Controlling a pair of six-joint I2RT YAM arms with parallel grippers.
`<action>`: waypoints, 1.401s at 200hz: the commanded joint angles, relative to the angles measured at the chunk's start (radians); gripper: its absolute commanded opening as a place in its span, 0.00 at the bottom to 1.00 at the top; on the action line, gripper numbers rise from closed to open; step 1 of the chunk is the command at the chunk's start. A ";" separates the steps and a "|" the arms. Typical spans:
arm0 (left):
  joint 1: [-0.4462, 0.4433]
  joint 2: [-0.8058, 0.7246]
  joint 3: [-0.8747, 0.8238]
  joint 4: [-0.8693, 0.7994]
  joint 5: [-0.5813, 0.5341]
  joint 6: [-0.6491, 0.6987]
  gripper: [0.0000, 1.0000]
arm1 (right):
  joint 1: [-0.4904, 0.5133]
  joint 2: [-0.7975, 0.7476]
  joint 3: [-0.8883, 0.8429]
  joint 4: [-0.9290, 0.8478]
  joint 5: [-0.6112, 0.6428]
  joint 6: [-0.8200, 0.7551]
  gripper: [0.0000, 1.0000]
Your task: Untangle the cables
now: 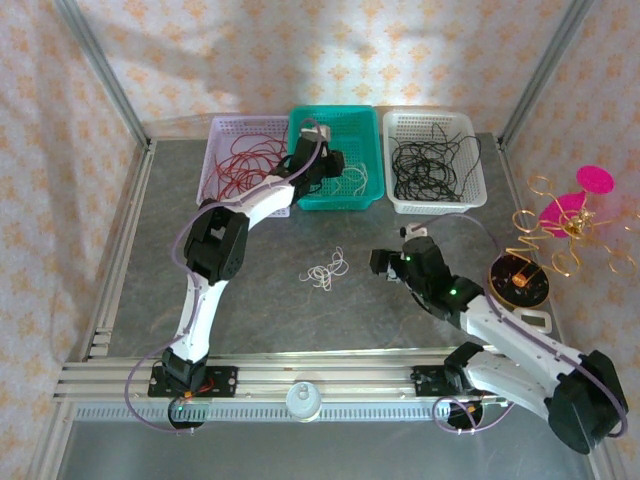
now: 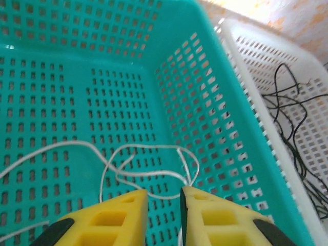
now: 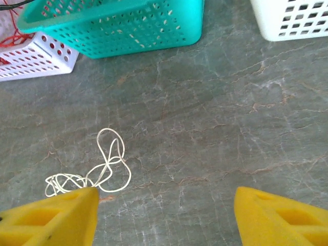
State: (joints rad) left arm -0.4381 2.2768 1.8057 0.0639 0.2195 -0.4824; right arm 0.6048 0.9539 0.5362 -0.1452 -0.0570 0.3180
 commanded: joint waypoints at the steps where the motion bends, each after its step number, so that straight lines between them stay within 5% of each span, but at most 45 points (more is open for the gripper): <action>1: 0.002 -0.115 -0.030 -0.010 -0.003 0.007 0.25 | -0.006 0.053 0.062 -0.042 -0.007 0.027 0.70; 76: -0.043 -0.588 -0.436 -0.122 -0.013 0.049 0.28 | -0.010 0.070 0.026 -0.037 0.010 0.093 0.67; 135: -0.100 -0.865 -0.855 -0.035 0.056 -0.037 0.33 | -0.014 0.110 0.027 -0.050 -0.130 0.108 0.62; 189: -0.099 -0.869 -0.973 -0.047 0.160 -0.008 0.35 | -0.014 0.267 0.106 -0.004 -0.195 0.058 0.62; 280: -0.096 -0.920 -1.060 -0.064 0.165 0.003 0.35 | -0.014 0.563 0.265 0.149 -0.368 0.086 0.49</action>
State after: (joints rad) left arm -0.5369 1.3785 0.7513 0.0074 0.3641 -0.4969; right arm 0.5938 1.4845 0.7589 -0.0662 -0.3866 0.3874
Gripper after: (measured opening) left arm 0.353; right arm 0.490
